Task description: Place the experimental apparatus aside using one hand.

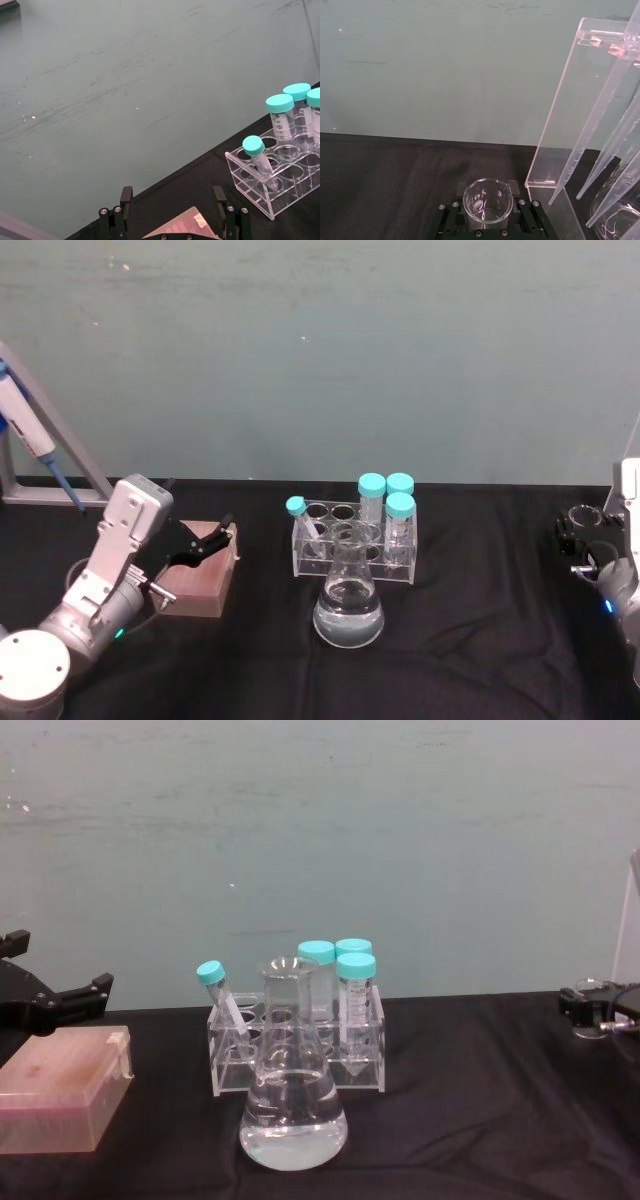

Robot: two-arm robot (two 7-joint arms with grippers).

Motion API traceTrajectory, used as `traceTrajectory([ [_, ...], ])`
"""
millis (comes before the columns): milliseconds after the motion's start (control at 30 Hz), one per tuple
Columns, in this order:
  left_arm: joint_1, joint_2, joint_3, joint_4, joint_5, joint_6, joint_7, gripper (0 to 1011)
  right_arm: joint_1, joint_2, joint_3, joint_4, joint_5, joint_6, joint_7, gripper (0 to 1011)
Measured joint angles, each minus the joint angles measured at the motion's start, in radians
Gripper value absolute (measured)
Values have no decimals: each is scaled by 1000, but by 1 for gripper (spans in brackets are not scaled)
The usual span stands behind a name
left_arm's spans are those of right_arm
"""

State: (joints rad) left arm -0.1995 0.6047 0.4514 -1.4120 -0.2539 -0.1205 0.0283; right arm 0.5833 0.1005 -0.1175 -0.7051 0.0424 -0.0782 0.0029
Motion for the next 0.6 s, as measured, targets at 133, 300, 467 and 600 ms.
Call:
traceTrajectory([
  [133,0,0,0,0,0,0,0,1000,5,-2,7,9,-6,-10,12,488],
  [300,0,0,0,0,0,0,0,1000,6,-2,8,12,-8,-14,17,488],
  [467,0,0,0,0,0,0,0,1000,6,-1,7,11,-8,-13,16,488],
  [600,0,0,0,0,0,0,0,1000,6,-1,7,10,-8,-12,15,488],
])
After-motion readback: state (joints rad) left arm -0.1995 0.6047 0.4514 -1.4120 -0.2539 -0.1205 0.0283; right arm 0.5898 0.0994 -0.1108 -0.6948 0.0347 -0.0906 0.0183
